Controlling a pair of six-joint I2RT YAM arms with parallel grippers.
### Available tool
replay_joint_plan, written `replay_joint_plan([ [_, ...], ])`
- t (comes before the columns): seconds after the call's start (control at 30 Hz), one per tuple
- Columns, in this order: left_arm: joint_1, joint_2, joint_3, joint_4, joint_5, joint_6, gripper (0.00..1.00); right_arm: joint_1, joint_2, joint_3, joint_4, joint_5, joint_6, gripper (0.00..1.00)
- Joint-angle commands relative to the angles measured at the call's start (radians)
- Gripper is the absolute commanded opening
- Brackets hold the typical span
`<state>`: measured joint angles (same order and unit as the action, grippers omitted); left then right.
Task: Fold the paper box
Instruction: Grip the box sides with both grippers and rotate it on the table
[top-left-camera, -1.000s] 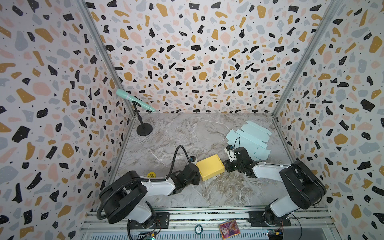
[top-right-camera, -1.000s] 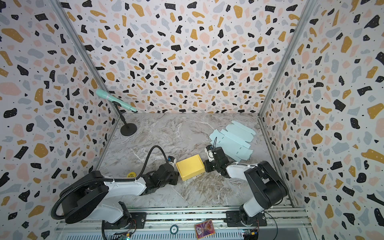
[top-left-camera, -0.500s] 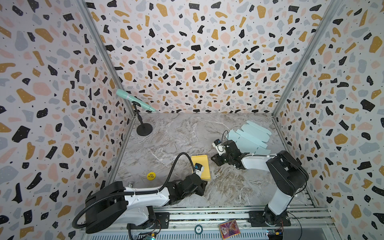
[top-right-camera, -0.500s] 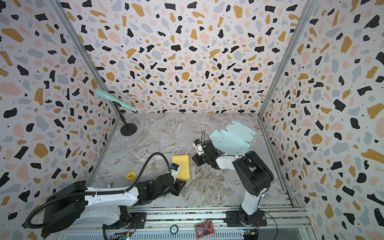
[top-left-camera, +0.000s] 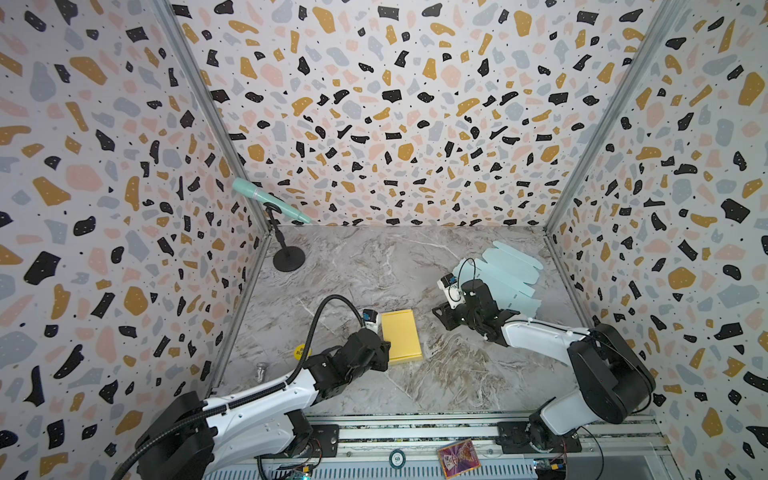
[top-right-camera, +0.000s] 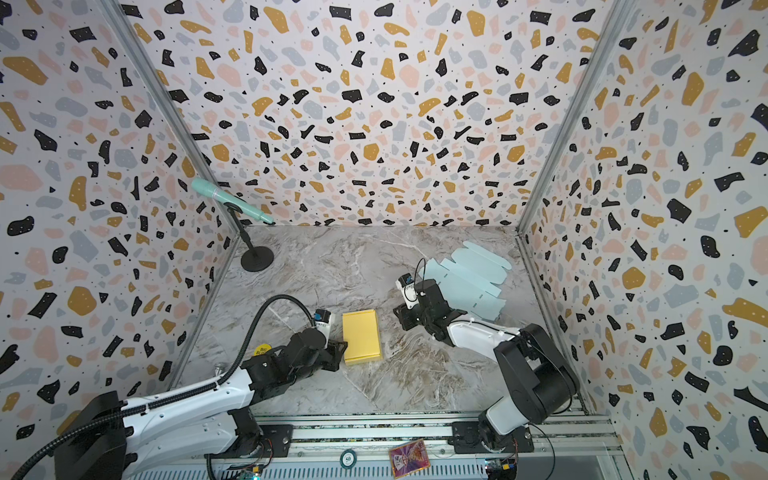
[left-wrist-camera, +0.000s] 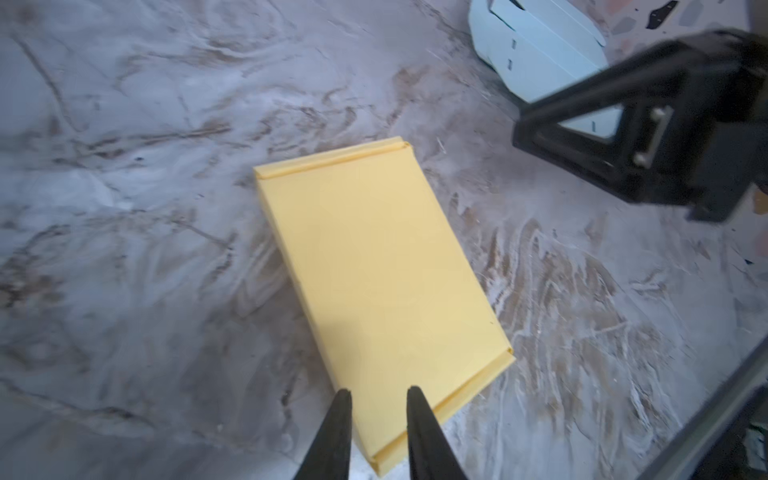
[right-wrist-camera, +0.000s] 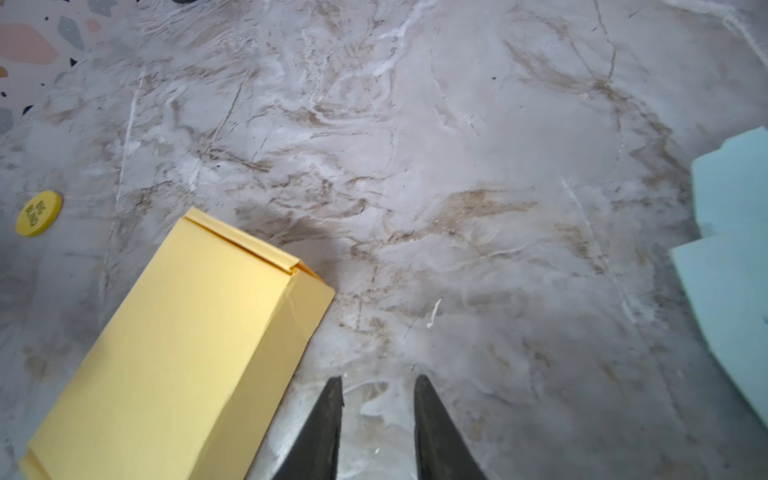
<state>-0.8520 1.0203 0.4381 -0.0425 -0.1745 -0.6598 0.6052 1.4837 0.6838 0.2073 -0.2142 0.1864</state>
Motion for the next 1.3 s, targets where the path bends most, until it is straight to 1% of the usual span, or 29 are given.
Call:
replay_joint_plan([
  [0.0,0.063,-0.022,-0.013,-0.016,0.007,0.041,0.25,0.05,-0.056,-0.052,-0.051,0.042,0.039,0.31],
  [0.07,0.093,-0.007,-0.026,0.005,0.014,0.046,0.25,0.083,-0.072,-0.077,-0.055,0.067,0.056,0.31],
  [0.13,0.102,0.021,-0.029,0.022,0.015,0.048,0.24,0.107,-0.077,-0.098,-0.052,0.072,0.073,0.31],
  [0.4,0.103,0.115,-0.05,0.086,0.056,0.033,0.24,0.147,-0.068,-0.131,-0.031,0.082,0.105,0.3],
  [0.67,0.096,0.178,-0.103,0.215,0.13,-0.009,0.25,0.195,-0.033,-0.144,-0.004,0.09,0.129,0.3],
  [0.87,0.055,0.2,-0.119,0.261,0.127,-0.042,0.25,0.221,-0.016,-0.142,0.002,0.105,0.138,0.3],
  [1.13,-0.037,0.26,-0.126,0.369,0.098,-0.115,0.24,0.268,0.008,-0.129,0.002,0.128,0.151,0.3],
  [1.27,-0.077,0.294,-0.114,0.397,0.084,-0.129,0.24,0.286,0.017,-0.126,0.012,0.126,0.157,0.3],
])
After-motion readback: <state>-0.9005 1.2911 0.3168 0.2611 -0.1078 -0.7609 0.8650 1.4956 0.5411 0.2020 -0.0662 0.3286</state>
